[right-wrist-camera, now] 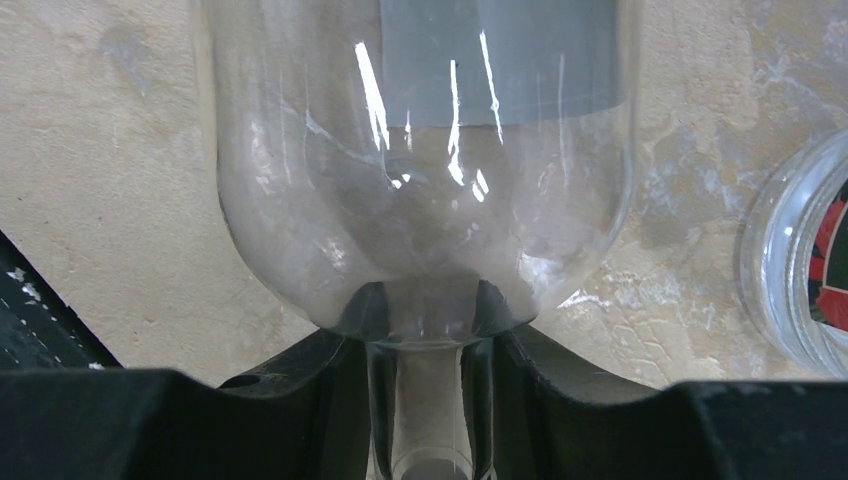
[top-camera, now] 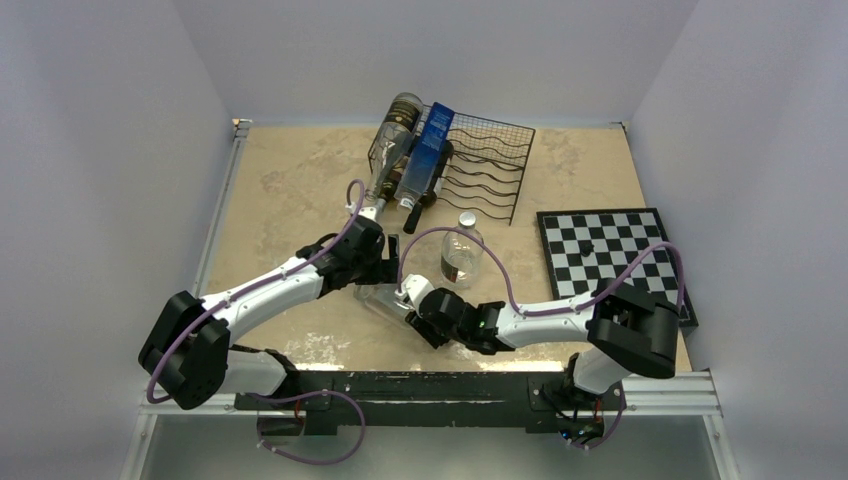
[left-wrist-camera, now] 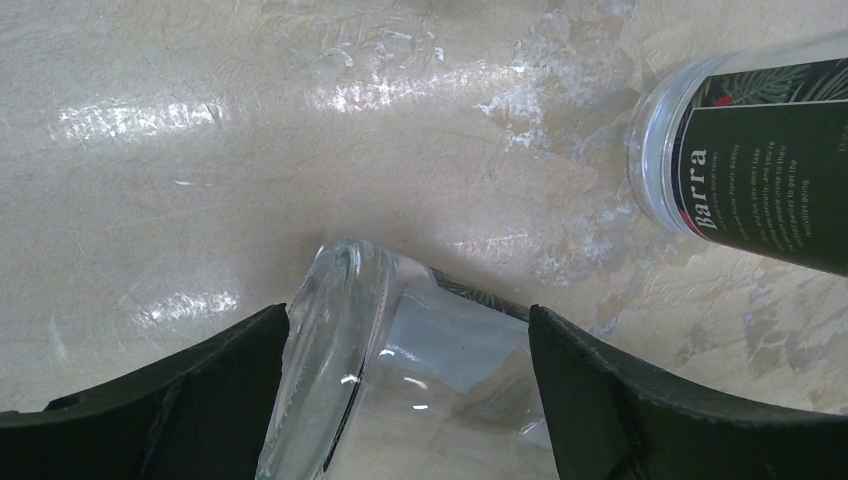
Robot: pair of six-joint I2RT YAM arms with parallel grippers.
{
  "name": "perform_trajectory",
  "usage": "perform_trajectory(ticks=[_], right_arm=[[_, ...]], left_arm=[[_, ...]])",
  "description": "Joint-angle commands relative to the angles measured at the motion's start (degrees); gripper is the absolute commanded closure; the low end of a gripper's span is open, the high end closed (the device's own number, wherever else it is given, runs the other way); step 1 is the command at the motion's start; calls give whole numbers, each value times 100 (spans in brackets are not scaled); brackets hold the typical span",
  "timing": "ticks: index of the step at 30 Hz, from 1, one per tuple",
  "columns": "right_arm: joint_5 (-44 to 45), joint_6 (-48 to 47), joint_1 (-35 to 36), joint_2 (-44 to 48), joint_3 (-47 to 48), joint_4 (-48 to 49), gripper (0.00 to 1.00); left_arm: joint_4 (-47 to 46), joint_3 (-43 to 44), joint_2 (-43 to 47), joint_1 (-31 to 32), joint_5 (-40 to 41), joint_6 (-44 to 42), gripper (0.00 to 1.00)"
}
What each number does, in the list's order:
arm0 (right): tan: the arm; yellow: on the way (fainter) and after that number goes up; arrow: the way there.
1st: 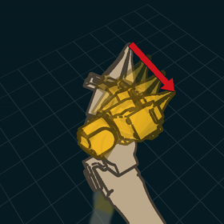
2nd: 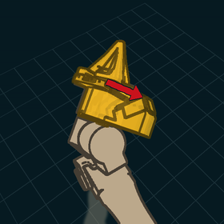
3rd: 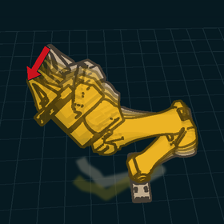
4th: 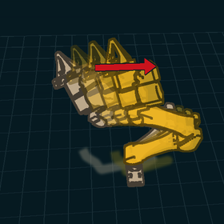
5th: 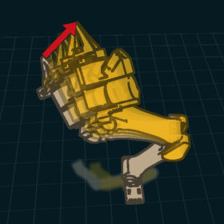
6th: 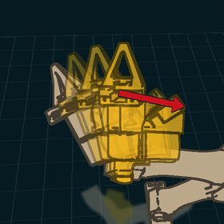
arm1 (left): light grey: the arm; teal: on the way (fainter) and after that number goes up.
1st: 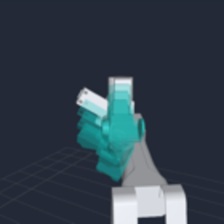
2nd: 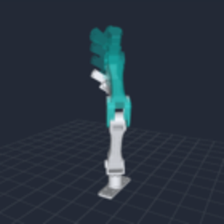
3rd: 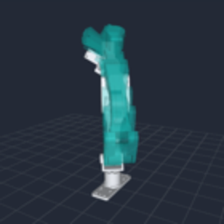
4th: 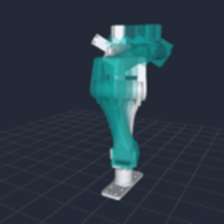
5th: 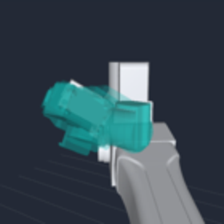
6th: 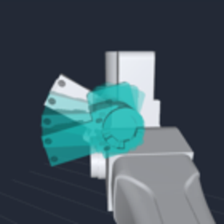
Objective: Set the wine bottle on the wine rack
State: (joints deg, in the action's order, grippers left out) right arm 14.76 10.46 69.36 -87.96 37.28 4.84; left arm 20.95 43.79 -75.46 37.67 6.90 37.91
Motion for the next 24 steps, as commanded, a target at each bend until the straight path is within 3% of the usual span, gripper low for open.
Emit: perform_trajectory(ticks=[1,5,8,9,24], right_arm=[[208,149,-46,-348,48,423,61],[258,170,-46,-406,20,448,71],[349,165,-46,-445,82,356,96],[359,161,-46,-440,100,336,100],[109,-164,-44,662,418,-360,100]], left_arm=[[255,-144,99,3,-215,-30,8],[269,-146,96,3,-245,-16,8],[269,-153,114,3,-259,-3,8],[274,-147,125,3,-259,13,8],[736,327,763,-27,6,67,1]])
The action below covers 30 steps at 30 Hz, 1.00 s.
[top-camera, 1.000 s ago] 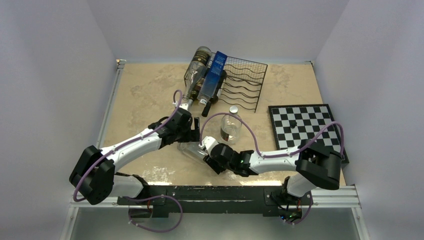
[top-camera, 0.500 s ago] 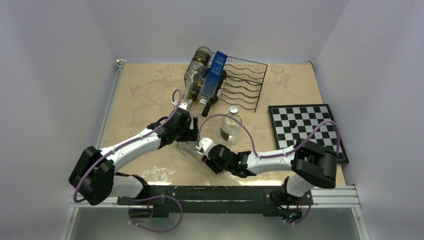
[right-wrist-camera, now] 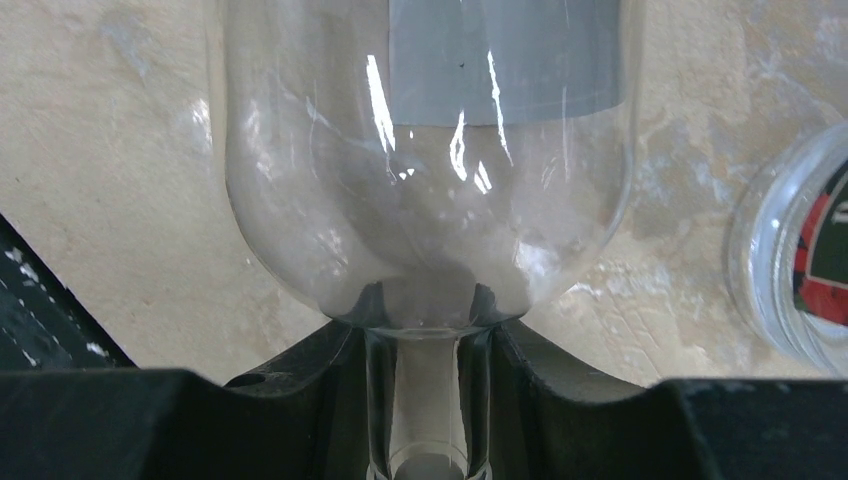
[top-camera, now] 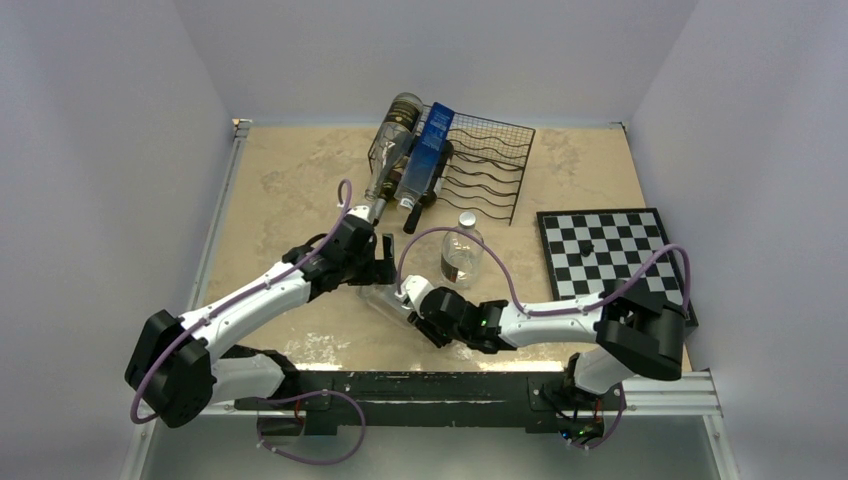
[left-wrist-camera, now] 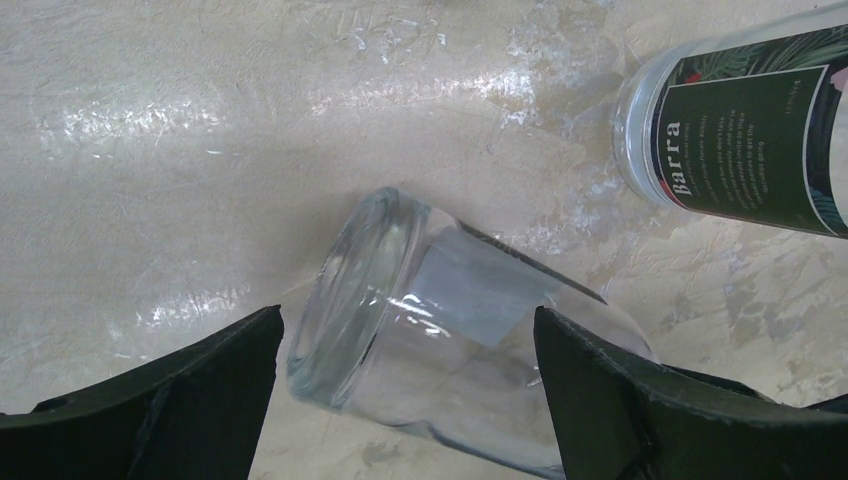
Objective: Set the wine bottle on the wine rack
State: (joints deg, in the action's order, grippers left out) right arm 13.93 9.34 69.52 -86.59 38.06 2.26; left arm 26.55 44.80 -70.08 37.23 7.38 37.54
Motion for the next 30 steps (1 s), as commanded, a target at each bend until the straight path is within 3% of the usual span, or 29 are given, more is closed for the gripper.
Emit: perform_trajectory(ticks=[1,15,30], right_arm=[[193,-58,-64,616,379,-184,100],[391,-280,-61,1745,808,-1210,100],[493,-398,-61,2486,1251,-1624,100]], left_arm=[[182,227,250,14,-23,110,1],[571,526,647,-100,628,18,1],[723,644,1066,-161,1227,-65,1]])
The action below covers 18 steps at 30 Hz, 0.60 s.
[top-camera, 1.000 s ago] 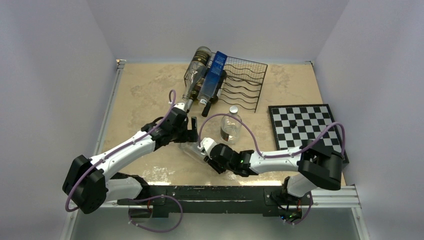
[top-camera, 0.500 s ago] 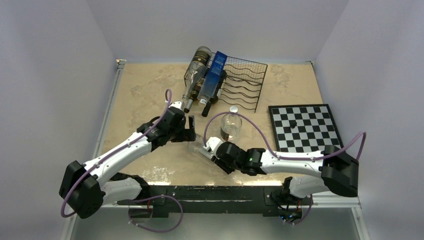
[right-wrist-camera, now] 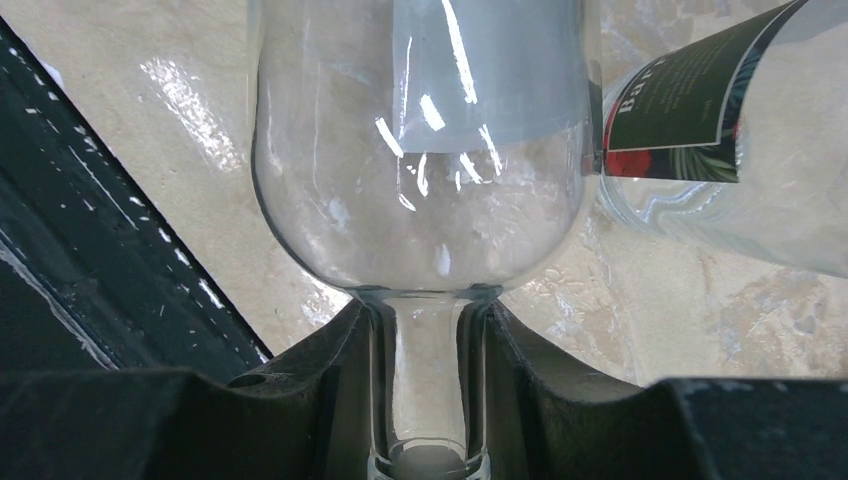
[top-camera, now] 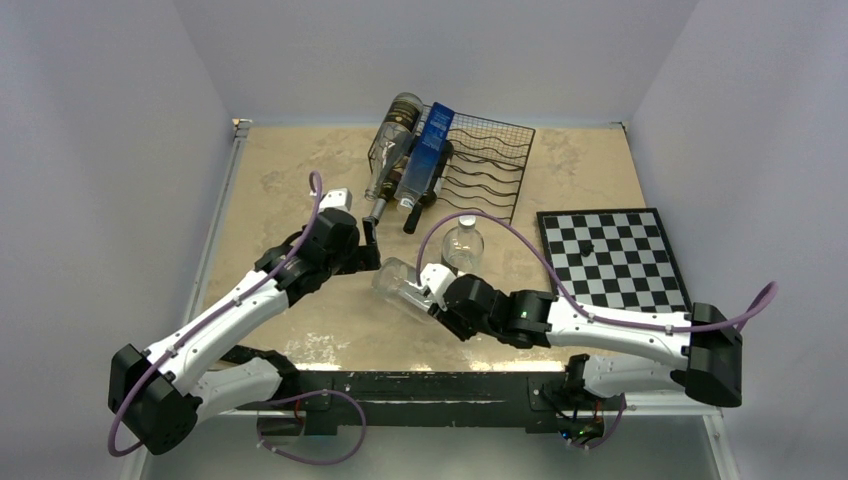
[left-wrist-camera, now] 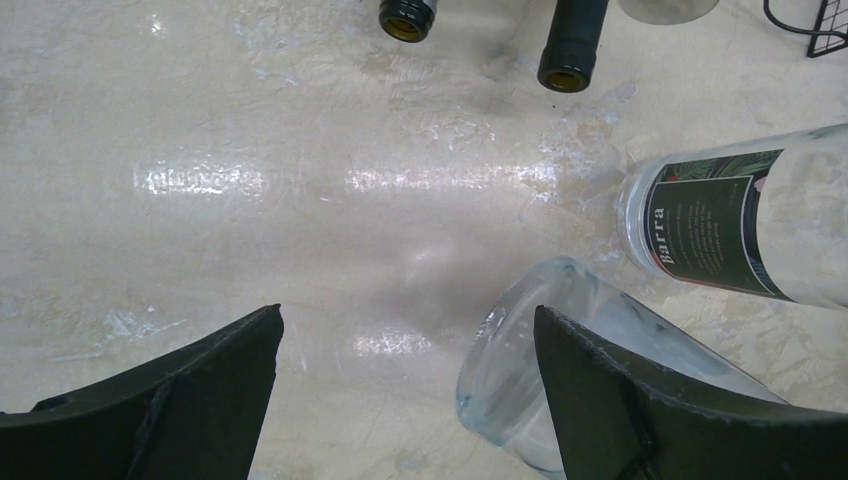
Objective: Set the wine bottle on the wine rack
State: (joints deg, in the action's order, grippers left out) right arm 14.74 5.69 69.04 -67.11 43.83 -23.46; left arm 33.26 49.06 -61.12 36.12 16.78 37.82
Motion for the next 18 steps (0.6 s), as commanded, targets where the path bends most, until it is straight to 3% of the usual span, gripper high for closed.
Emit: perform_trajectory(ticks=[1,4,7,12,18], right_arm=[[427,-33,-17,599,709,908,100],[478,-63,-13,818,831,837,100],[621,-110,-13,1027,992,755,100],[793,-247,-22,1305,1328,684,100],[1084,-521,-168,1275,2000,652,100]], left_arm=[[68,220,192,-48,335,-85,1],[247,244,340,-56,668,101,1],[865,327,785,-47,1861,885,1],[225,133,2042,-51,2431,403,1],[194,522,2098,-44,2613,-76,1]])
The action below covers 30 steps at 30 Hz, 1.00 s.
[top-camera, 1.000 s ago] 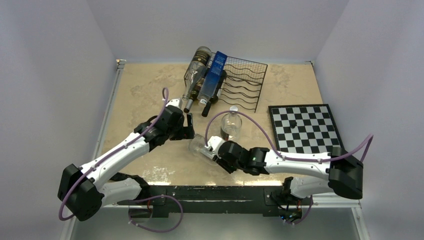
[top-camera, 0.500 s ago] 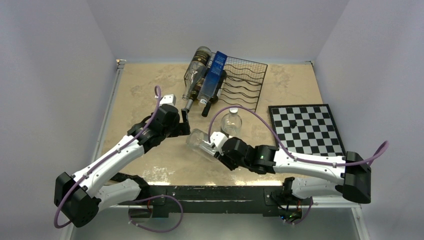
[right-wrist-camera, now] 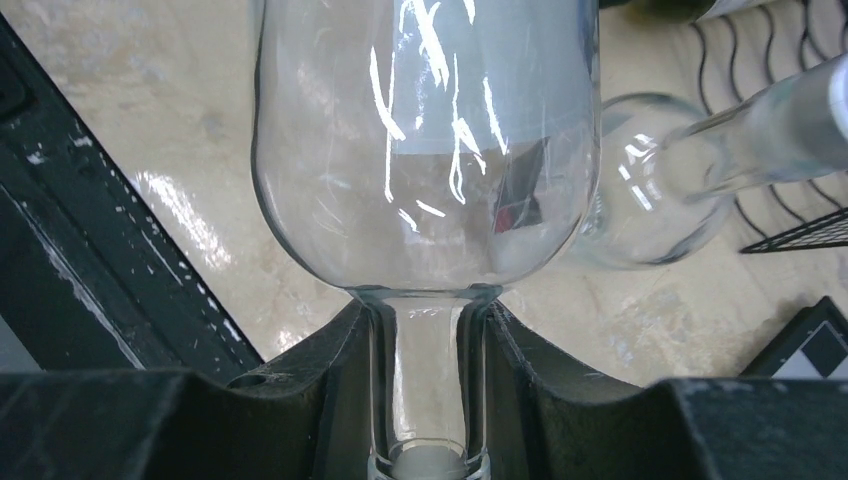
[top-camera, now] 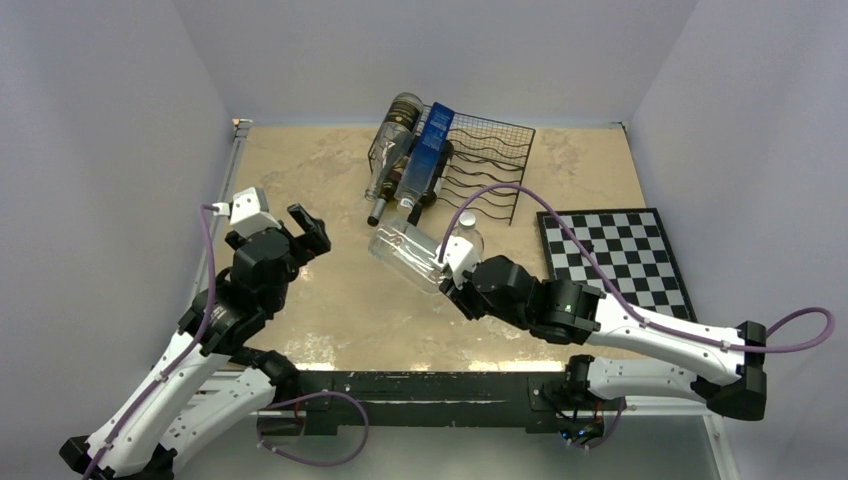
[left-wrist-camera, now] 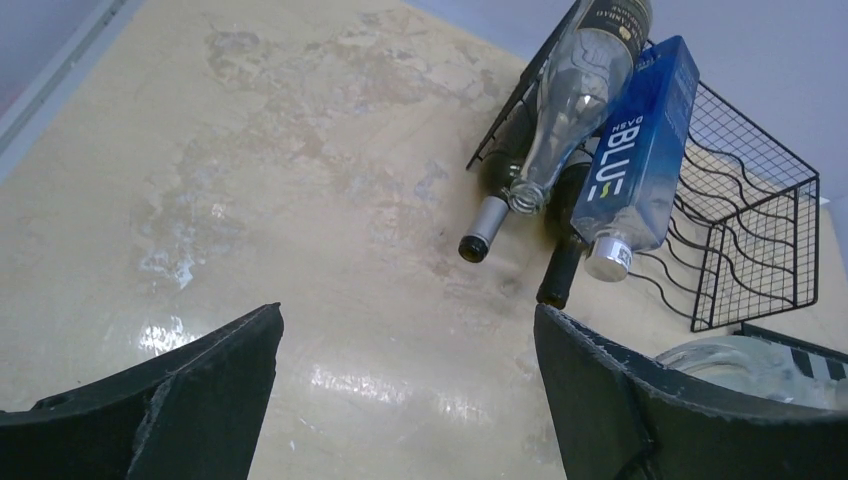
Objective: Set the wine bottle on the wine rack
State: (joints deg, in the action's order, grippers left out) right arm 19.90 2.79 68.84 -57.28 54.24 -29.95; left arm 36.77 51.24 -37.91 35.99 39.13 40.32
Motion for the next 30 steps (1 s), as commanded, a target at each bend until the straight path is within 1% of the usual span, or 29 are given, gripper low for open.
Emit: perform_trajectory(ticks=[1,7,10,14,23,30], right_arm=[[571,-245,-233,276,1062,1327,100],[262,-251,-1120,-88,1750,1603,100],[247,-242,-1590,-457,2042,1901,100],[379,30,-2152,-1144,2360,2272,100],[1247,941,-2982,-2438,2976,2902,100],[1376,1512,-3418,-3118,3334,2754,100]], left_arm=[[-100,359,-259,-37,390,-309,1],[-254,413,-336,-39,213,-453,1],[-266,438,-360,-39,74,-545,1],[-219,447,-397,-38,-41,-567,1],[-7,483,-432,-38,-133,-561,1],[129,461,-436,-32,-76,-540,1]])
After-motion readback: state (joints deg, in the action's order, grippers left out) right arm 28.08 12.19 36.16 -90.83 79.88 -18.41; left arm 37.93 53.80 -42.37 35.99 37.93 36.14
